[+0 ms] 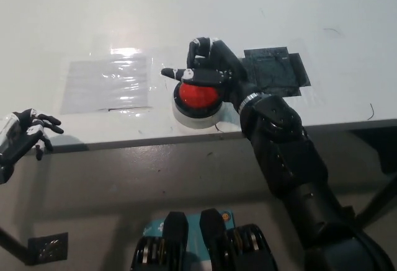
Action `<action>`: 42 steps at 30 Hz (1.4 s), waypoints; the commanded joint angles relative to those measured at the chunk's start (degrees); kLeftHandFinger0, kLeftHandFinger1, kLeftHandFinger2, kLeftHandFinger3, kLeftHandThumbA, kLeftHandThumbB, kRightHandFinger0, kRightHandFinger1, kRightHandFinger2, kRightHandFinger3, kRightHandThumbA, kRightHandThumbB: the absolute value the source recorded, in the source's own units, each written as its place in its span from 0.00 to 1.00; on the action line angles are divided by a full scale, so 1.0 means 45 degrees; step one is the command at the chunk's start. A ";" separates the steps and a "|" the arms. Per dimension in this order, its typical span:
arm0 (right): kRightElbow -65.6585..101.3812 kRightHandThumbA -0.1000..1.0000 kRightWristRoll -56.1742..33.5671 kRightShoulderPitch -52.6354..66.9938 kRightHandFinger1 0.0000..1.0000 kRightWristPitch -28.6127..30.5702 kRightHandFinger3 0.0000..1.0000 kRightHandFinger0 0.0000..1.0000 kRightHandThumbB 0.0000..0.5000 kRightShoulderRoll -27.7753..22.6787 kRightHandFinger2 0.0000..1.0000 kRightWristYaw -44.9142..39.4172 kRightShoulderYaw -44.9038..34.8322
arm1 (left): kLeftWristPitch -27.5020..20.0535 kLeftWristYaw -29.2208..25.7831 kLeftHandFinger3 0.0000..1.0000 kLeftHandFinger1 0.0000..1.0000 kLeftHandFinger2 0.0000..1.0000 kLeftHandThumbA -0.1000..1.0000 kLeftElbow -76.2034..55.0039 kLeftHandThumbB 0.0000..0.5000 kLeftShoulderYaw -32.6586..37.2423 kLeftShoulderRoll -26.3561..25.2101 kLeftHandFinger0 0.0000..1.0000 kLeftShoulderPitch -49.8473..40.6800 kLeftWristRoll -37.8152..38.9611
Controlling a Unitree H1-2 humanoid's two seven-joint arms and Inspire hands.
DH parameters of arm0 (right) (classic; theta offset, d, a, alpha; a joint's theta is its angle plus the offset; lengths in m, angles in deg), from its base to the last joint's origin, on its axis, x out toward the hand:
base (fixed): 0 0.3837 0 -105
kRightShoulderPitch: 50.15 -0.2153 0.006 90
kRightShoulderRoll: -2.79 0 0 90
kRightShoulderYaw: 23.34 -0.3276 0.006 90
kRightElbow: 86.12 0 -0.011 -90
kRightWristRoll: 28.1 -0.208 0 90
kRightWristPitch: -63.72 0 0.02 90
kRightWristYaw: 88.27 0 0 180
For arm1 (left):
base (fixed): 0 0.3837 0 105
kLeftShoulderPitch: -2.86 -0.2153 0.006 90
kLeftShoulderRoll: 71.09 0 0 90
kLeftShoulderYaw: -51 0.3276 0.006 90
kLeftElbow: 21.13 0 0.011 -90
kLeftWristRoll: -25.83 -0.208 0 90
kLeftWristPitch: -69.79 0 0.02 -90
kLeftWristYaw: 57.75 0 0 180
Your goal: The robot uses its right hand to make a fist and press the red button kept in the middle of the desk
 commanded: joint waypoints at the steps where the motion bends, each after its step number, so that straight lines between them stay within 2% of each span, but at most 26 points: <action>1: -0.0088 1.00 0.0125 -0.0171 0.00 0.0784 0.20 0.00 0.90 0.0021 0.19 -0.0191 0.0033 | -0.0289 0.0164 0.59 0.26 0.41 0.56 -0.0076 0.00 -0.0045 -0.0332 0.16 0.0443 0.0021; 3: -0.0221 1.00 0.0222 -0.0086 0.00 0.0923 0.19 0.00 0.86 -0.0013 0.18 -0.0256 0.0097 | -0.0218 0.0160 0.59 0.26 0.41 0.56 -0.0140 0.00 -0.0047 -0.0338 0.16 0.0434 0.0015; 6: -0.0375 1.00 0.0542 0.0151 0.00 0.0780 0.22 0.00 0.88 -0.0110 0.21 -0.0104 0.0286 | -0.0227 0.0184 0.59 0.27 0.42 0.55 -0.0163 0.00 -0.0040 -0.0359 0.16 0.0501 -0.0001; 10: -0.0504 1.00 0.0553 0.0415 0.00 0.0821 0.26 0.00 0.83 -0.0139 0.23 -0.0339 0.0416 | -0.0072 0.0146 0.59 0.27 0.44 0.56 -0.0191 0.00 -0.0025 -0.0347 0.16 0.0538 -0.0050; 13: -0.0692 1.00 0.0474 0.0530 0.00 0.0717 0.26 0.00 0.87 -0.0122 0.21 -0.0451 0.0446 | -0.0140 0.0153 0.57 0.26 0.42 0.56 -0.0114 0.00 -0.0006 -0.0401 0.15 0.0707 -0.0113; 14: -0.0788 1.00 0.0399 0.0619 0.00 0.0705 0.25 0.00 0.95 -0.0113 0.20 -0.0451 0.0391 | -0.0185 0.0179 0.57 0.25 0.41 0.56 -0.0031 0.00 -0.0012 -0.0424 0.14 0.0786 -0.0098; 16: -0.0888 1.00 0.0299 0.0680 0.00 0.0674 0.24 0.00 0.97 -0.0096 0.19 -0.0448 0.0304 | -0.0167 0.0194 0.57 0.25 0.41 0.56 -0.0026 0.00 -0.0018 -0.0424 0.14 0.0799 -0.0082; 18: -0.0931 1.00 0.0160 0.0809 0.00 0.0548 0.19 0.00 0.98 -0.0088 0.17 -0.0528 0.0210 | -0.0282 0.0262 0.57 0.25 0.40 0.56 0.0059 0.00 -0.0013 -0.0441 0.15 0.0816 -0.0056; 19: -0.0874 1.00 0.0184 0.0903 0.00 0.0500 0.19 0.00 0.95 -0.0087 0.16 -0.0513 0.0220 | -0.0249 0.0238 0.57 0.25 0.40 0.56 0.0055 0.00 -0.0014 -0.0436 0.15 0.0822 -0.0077; 22: -0.1107 1.00 0.0369 0.1058 0.00 0.0344 0.18 0.00 1.00 -0.0159 0.15 -0.0430 0.0326 | -0.0222 0.0241 0.57 0.25 0.41 0.55 0.0063 0.00 -0.0047 -0.0420 0.15 0.0823 -0.0028; 24: -0.0980 1.00 0.0359 0.1171 0.00 0.0259 0.18 0.00 0.99 -0.0135 0.16 -0.0285 0.0277 | -0.0237 0.0206 0.58 0.26 0.43 0.55 0.0067 0.00 -0.0033 -0.0427 0.16 0.0816 -0.0092; 29: -0.1074 1.00 0.0388 0.1133 0.00 0.0360 0.24 0.00 0.96 -0.0223 0.16 -0.0350 0.0293 | -0.0175 0.0243 0.59 0.26 0.41 0.56 0.0038 0.00 -0.0051 -0.0425 0.17 0.0803 -0.0018; 30: -0.1053 1.00 0.0385 0.1123 0.00 0.0292 0.25 0.00 1.00 -0.0230 0.16 -0.0338 0.0291 | -0.0059 0.0178 0.58 0.26 0.41 0.55 -0.0085 0.00 -0.0073 -0.0381 0.16 0.0789 -0.0011; 33: -0.1154 1.00 0.0361 0.1028 0.00 0.0179 0.25 0.00 1.00 -0.0166 0.17 -0.0374 0.0304 | -0.0155 0.0197 0.58 0.25 0.40 0.55 -0.0142 0.00 -0.0122 -0.0461 0.15 0.0641 -0.0033; 34: -0.1149 1.00 0.0363 0.1027 0.00 0.0165 0.29 0.00 0.98 -0.0164 0.22 -0.0365 0.0303 | -0.0158 0.0199 0.59 0.26 0.42 0.55 -0.0141 0.00 -0.0123 -0.0462 0.15 0.0639 -0.0034; 36: -0.1227 1.00 0.0449 0.0826 0.00 0.0338 0.24 0.00 0.93 -0.0054 0.18 -0.0164 0.0318 | -0.0092 0.0176 0.59 0.26 0.42 0.55 -0.0155 0.00 -0.0127 -0.0447 0.15 0.0647 -0.0035; 37: -0.0963 1.00 0.0400 0.0725 0.00 0.0157 0.25 0.00 0.96 0.0000 0.18 -0.0197 0.0325 | -0.0158 0.0214 0.59 0.26 0.43 0.55 -0.0158 0.00 -0.0124 -0.0462 0.15 0.0633 -0.0024; 41: -0.0704 1.00 0.0251 0.0425 0.00 0.0294 0.18 0.00 0.91 0.0048 0.13 -0.0472 0.0313 | -0.0197 0.0219 0.60 0.27 0.42 0.55 -0.0181 0.00 -0.0119 -0.0407 0.16 0.0446 -0.0010; 42: -0.0420 1.00 0.0161 0.0253 0.00 0.0055 0.18 0.00 0.95 0.0075 0.15 -0.0413 0.0245 | -0.0136 0.0181 0.59 0.26 0.42 0.55 -0.0200 0.00 -0.0130 -0.0408 0.16 0.0424 -0.0030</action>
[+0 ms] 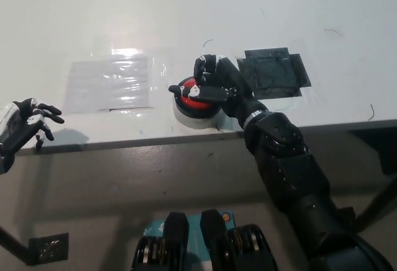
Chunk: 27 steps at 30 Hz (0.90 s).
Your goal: The robot uses its right hand to make a fist and press the red button kept in the middle of the desk
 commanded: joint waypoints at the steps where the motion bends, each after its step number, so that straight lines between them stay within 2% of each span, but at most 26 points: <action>1: 0.0330 1.00 -0.0140 -0.0400 0.00 -0.0743 0.18 0.00 0.95 0.0174 0.15 -0.0178 -0.0062 | -0.0110 0.0120 0.59 0.26 0.42 0.55 -0.0383 0.00 -0.0126 -0.0396 0.16 0.0047 0.0030; 3: 0.0967 1.00 -0.0376 -0.0842 0.00 -0.1223 0.19 0.00 0.96 0.0218 0.18 -0.0054 -0.0257 | -0.0200 0.0117 0.58 0.26 0.41 0.54 -0.0324 0.00 -0.0163 -0.0381 0.16 0.0029 0.0066; 6: 0.1105 1.00 -0.0398 -0.0988 0.00 -0.1230 0.20 0.00 0.95 0.0231 0.19 -0.0204 -0.0255 | -0.0185 0.0124 0.58 0.26 0.41 0.54 -0.0370 0.00 -0.0169 -0.0420 0.17 -0.0088 0.0038; 7: 0.1351 1.00 -0.0592 -0.1437 0.00 -0.1240 0.20 0.00 1.00 0.0148 0.19 -0.0368 -0.0355 | -0.0233 0.0140 0.58 0.25 0.40 0.54 -0.0322 0.00 -0.0193 -0.0398 0.16 -0.0080 0.0093; 10: 0.2024 1.00 -0.0777 -0.2054 0.00 -0.1737 0.15 0.00 1.00 -0.0008 0.18 -0.0283 -0.0536 | -0.0435 0.0209 0.58 0.25 0.40 0.54 -0.0251 0.00 -0.0183 -0.0412 0.16 -0.0148 0.0096; 13: 0.2608 1.00 -0.0756 -0.2172 0.00 -0.2189 0.16 0.00 1.00 -0.0116 0.19 -0.0264 -0.0592 | -0.0401 0.0195 0.58 0.27 0.42 0.55 -0.0174 0.00 -0.0187 -0.0405 0.17 -0.0198 0.0100; 15: 0.3166 1.00 -0.0766 -0.2243 0.00 -0.2504 0.19 0.00 1.00 -0.0189 0.22 -0.0112 -0.0703 | -0.0399 0.0207 0.59 0.29 0.44 0.56 -0.0246 0.00 -0.0172 -0.0427 0.20 -0.0227 0.0083; 16: 0.3406 1.00 -0.0771 -0.2253 0.00 -0.2656 0.21 0.00 1.00 -0.0262 0.23 -0.0098 -0.0747 | -0.0398 0.0201 0.58 0.27 0.42 0.55 -0.0284 0.00 -0.0185 -0.0400 0.18 -0.0224 0.0117; 23: 0.5075 1.00 -0.0922 -0.2029 0.00 -0.3832 0.17 0.00 1.00 -0.0970 0.22 0.0065 -0.1107 | -0.0347 0.0156 0.57 0.27 0.41 0.57 -0.0377 0.00 -0.0185 -0.0390 0.17 -0.0353 0.0074; 27: 0.5557 1.00 -0.0965 -0.1873 0.00 -0.3685 0.13 0.00 1.00 -0.1538 0.19 -0.0001 -0.1351 | -0.0337 0.0110 0.57 0.27 0.41 0.57 -0.0325 0.00 -0.0243 -0.0326 0.17 -0.0429 0.0128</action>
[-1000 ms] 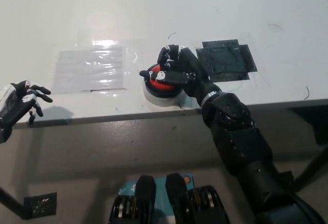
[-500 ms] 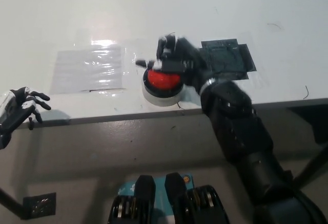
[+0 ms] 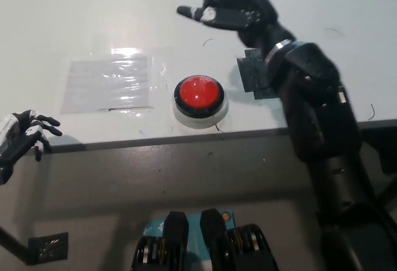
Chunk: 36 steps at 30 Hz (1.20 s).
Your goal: The robot uses its right hand to make a fist and press the red button kept in the middle of the desk
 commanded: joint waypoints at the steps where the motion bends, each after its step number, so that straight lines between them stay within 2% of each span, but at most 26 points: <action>1: 0.0853 1.00 -0.0432 -0.0374 0.00 -0.0254 0.11 0.00 1.00 -0.0596 0.17 -0.0039 -0.0427 | -0.0321 0.0110 0.57 0.27 0.41 0.57 -0.0291 0.00 -0.0203 -0.0324 0.17 0.0027 0.0114; 4: 0.0856 1.00 -0.0343 -0.0265 0.00 0.0053 0.07 0.00 1.00 -0.1056 0.11 -0.0082 -0.0567 | -0.0321 0.0122 0.57 0.27 0.42 0.57 -0.0303 0.00 -0.0230 -0.0323 0.17 -0.0035 0.0134; 7: 0.0811 1.00 -0.0492 -0.0215 0.00 0.0005 0.07 0.00 1.00 -0.1409 0.11 -0.0168 -0.0740 | -0.0114 0.0022 0.57 0.27 0.41 0.57 -0.0528 0.00 -0.0278 -0.0277 0.18 -0.0122 0.0131; 8: 0.0803 1.00 -0.0504 -0.0064 0.00 0.0608 0.06 0.00 0.96 -0.1872 0.10 -0.0285 -0.0943 | -0.0257 0.0070 0.57 0.28 0.43 0.57 -0.0351 0.00 -0.0285 -0.0334 0.19 -0.0123 0.0117; 11: 0.1452 1.00 -0.0483 0.0203 0.00 0.0289 0.07 0.00 0.96 -0.2153 0.10 -0.0061 -0.1083 | -0.0216 0.0057 0.57 0.28 0.43 0.57 -0.0374 0.00 -0.0330 -0.0323 0.19 -0.0148 0.0160; 13: 0.2200 1.00 -0.0084 0.0523 0.00 -0.0024 0.09 0.00 1.00 -0.2434 0.12 0.0372 -0.1080 | -0.0223 0.0073 0.57 0.29 0.43 0.56 -0.0378 0.00 -0.0367 -0.0288 0.18 -0.0154 0.0221; 14: 0.2517 1.00 -0.0201 0.0685 0.01 -0.0208 0.14 0.00 1.00 -0.2563 0.19 0.0341 -0.1166 | -0.0093 0.0049 0.57 0.29 0.43 0.57 -0.0402 0.00 -0.0372 -0.0281 0.19 -0.0151 0.0224; 15: 0.2645 1.00 -0.0233 0.0819 0.07 -0.0208 0.25 0.03 1.00 -0.2723 0.29 0.0234 -0.1165 | -0.0204 0.0060 0.57 0.29 0.43 0.57 -0.0376 0.00 -0.0393 -0.0274 0.19 -0.0219 0.0232; 16: 0.2687 1.00 -0.0253 0.0845 0.05 -0.0225 0.21 0.01 1.00 -0.2751 0.25 0.0239 -0.1153 | -0.0214 0.0063 0.57 0.29 0.43 0.57 -0.0374 0.00 -0.0394 -0.0273 0.19 -0.0220 0.0230; 17: 0.2785 1.00 -0.0253 0.0983 0.20 -0.0248 0.36 0.14 1.00 -0.2943 0.38 0.0153 -0.1154 | -0.0168 0.0049 0.57 0.29 0.43 0.57 -0.0396 0.00 -0.0397 -0.0270 0.20 -0.0222 0.0227; 18: 0.3297 1.00 -0.0393 0.1580 0.41 -0.0493 0.55 0.34 0.99 -0.3524 0.54 -0.0171 -0.1279 | -0.0047 -0.0024 0.56 0.28 0.42 0.57 -0.0489 0.00 -0.0408 -0.0247 0.20 -0.0227 0.0201; 19: 0.3525 1.00 -0.0512 0.1881 0.45 -0.0568 0.60 0.37 0.99 -0.3767 0.56 -0.0392 -0.1290 | -0.0101 0.0005 0.57 0.29 0.43 0.57 -0.0480 0.00 -0.0396 -0.0264 0.20 -0.0237 0.0197; 22: 0.4161 1.00 -0.0565 0.2440 0.48 -0.0849 0.69 0.32 0.97 -0.4093 0.57 -0.0379 -0.1260 | -0.0043 0.0008 0.57 0.29 0.43 0.57 -0.0576 0.00 -0.0416 -0.0260 0.20 -0.0268 0.0222; 23: 0.4612 1.00 -0.0543 0.2751 0.50 -0.1017 0.75 0.31 0.97 -0.4185 0.60 -0.0286 -0.1270 | -0.0096 0.0014 0.55 0.28 0.42 0.56 -0.0574 0.00 -0.0452 -0.0228 0.19 -0.0268 0.0279; 24: 0.5036 1.00 -0.0644 0.3064 0.51 -0.1236 0.76 0.31 1.00 -0.4260 0.62 -0.0239 -0.1345 | -0.0041 0.0029 0.55 0.28 0.41 0.56 -0.0614 0.00 -0.0456 -0.0231 0.19 -0.0276 0.0298; 26: 0.5499 1.00 -0.0814 0.3647 0.50 -0.1366 0.77 0.32 1.00 -0.4450 0.59 -0.0242 -0.1523 | 0.0188 -0.0064 0.55 0.29 0.42 0.56 -0.0723 0.00 -0.0488 -0.0202 0.20 -0.0294 0.0290; 29: 0.6159 1.00 -0.1037 0.4591 0.52 -0.1708 0.80 0.32 0.93 -0.4633 0.60 -0.0061 -0.1972 | 0.0214 -0.0059 0.57 0.30 0.43 0.56 -0.0713 0.00 -0.0467 -0.0245 0.20 -0.0288 0.0228; 32: 0.6456 1.00 -0.1151 0.5198 0.51 -0.1791 0.81 0.30 0.92 -0.4674 0.61 0.0041 -0.2302 | -0.0048 0.0005 0.57 0.30 0.44 0.55 -0.0484 0.00 -0.0465 -0.0267 0.21 -0.0247 0.0224; 36: 0.6391 1.00 -0.1226 0.5726 0.53 -0.1600 0.81 0.33 0.90 -0.4438 0.63 0.0137 -0.2492 | 0.0344 -0.0094 0.56 0.29 0.41 0.55 -0.0691 0.00 -0.0624 -0.0446 0.21 -0.0161 0.0219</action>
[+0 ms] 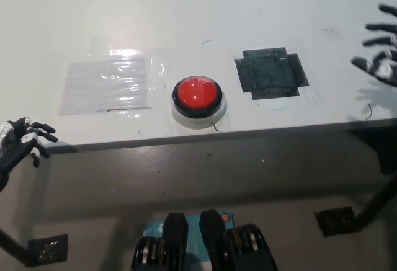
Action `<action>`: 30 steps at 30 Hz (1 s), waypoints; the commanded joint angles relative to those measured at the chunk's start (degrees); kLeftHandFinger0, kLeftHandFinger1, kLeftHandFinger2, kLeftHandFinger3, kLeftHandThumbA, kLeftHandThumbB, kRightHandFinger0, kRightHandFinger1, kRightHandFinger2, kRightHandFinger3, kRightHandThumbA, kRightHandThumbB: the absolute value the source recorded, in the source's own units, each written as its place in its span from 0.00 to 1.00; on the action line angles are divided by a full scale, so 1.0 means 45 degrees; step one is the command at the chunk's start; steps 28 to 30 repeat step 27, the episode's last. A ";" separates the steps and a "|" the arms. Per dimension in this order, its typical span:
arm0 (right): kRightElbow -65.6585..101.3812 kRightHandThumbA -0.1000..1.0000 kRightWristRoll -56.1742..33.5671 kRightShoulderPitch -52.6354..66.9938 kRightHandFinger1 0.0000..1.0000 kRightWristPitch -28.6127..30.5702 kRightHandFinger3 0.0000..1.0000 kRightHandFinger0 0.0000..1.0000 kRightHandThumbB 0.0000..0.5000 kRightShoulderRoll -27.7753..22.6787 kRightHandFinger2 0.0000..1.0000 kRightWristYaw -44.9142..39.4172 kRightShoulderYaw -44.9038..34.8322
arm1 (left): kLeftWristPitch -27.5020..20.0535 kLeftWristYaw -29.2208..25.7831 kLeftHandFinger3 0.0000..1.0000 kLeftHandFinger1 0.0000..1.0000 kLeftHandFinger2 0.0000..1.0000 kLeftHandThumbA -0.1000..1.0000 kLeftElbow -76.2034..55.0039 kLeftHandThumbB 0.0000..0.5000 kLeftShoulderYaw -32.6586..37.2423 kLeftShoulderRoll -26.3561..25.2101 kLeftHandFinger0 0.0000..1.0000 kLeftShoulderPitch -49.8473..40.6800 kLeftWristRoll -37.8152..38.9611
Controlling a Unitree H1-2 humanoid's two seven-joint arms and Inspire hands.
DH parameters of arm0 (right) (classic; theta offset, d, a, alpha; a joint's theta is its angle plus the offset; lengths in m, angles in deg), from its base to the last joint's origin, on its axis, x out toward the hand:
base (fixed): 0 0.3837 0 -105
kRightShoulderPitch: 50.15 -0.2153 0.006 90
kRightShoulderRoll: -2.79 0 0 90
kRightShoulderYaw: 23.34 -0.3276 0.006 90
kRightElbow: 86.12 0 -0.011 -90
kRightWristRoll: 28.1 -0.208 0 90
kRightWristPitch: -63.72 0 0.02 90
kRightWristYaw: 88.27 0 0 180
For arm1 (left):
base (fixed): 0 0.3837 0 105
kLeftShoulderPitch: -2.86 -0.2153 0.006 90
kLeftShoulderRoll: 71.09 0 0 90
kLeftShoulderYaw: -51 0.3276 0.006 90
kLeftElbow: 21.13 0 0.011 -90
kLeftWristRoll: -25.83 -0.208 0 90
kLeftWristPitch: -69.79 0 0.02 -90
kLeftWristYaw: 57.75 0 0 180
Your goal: The robot uses its right hand to make a fist and press the red button kept in the middle of the desk
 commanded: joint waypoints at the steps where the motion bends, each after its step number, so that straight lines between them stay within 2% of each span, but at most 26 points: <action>1: 0.0575 1.00 -0.0474 0.0040 0.52 -0.0151 0.80 0.33 0.93 -0.0049 0.62 0.0208 -0.0318 | 0.0106 -0.0066 0.57 0.30 0.42 0.55 -0.0382 0.00 -0.0274 -0.0484 0.22 0.0281 0.0061; 4: 0.0622 1.00 -0.0482 0.0384 0.52 -0.0054 0.80 0.33 0.91 0.0063 0.61 0.0274 -0.0412 | -0.0039 -0.0009 0.57 0.28 0.41 0.54 -0.0260 0.00 -0.0334 -0.0465 0.20 0.0286 0.0099; 9: 0.0717 1.00 -0.0494 0.0902 0.54 -0.0065 0.84 0.35 0.89 0.0086 0.65 0.0286 -0.0468 | -0.0127 0.0024 0.58 0.32 0.46 0.54 -0.0224 0.00 -0.0389 -0.0353 0.23 0.0210 0.0176; 12: 0.0525 1.00 -0.0472 0.1011 0.53 0.0081 0.84 0.32 0.91 0.0131 0.64 0.0324 -0.0432 | 0.0126 -0.0066 0.55 0.28 0.42 0.53 -0.0537 0.00 -0.0433 -0.0251 0.19 0.0196 0.0199; 14: 0.0311 1.00 -0.0575 0.1024 0.52 0.0220 0.83 0.30 0.95 0.0192 0.64 0.0291 -0.0443 | 0.0118 -0.0053 0.57 0.30 0.42 0.52 -0.0467 0.00 -0.0402 -0.0315 0.21 0.0198 0.0088; 19: 0.0187 1.00 -0.0622 0.1080 0.52 0.0217 0.82 0.29 0.90 0.0262 0.63 0.0374 -0.0440 | -0.0254 0.0053 0.57 0.30 0.44 0.52 -0.0148 0.00 -0.0446 -0.0316 0.22 0.0234 0.0164; 20: 0.0164 1.00 -0.0611 0.1094 0.51 0.0168 0.80 0.29 0.90 0.0270 0.62 0.0386 -0.0422 | -0.0333 0.0072 0.56 0.28 0.42 0.52 -0.0101 0.00 -0.0459 -0.0300 0.19 0.0249 0.0200; 25: 0.0026 1.00 -0.0508 0.1118 0.51 0.0264 0.80 0.29 0.93 0.0272 0.62 0.0421 -0.0386 | -0.0086 0.0030 0.57 0.30 0.43 0.51 -0.0304 0.00 -0.0472 -0.0293 0.21 0.0208 0.0204; 30: 0.0003 1.00 -0.0481 0.1117 0.52 0.0267 0.81 0.30 0.91 0.0253 0.62 0.0413 -0.0365 | -0.0071 0.0033 0.58 0.31 0.45 0.51 -0.0322 0.00 -0.0474 -0.0297 0.22 0.0197 0.0203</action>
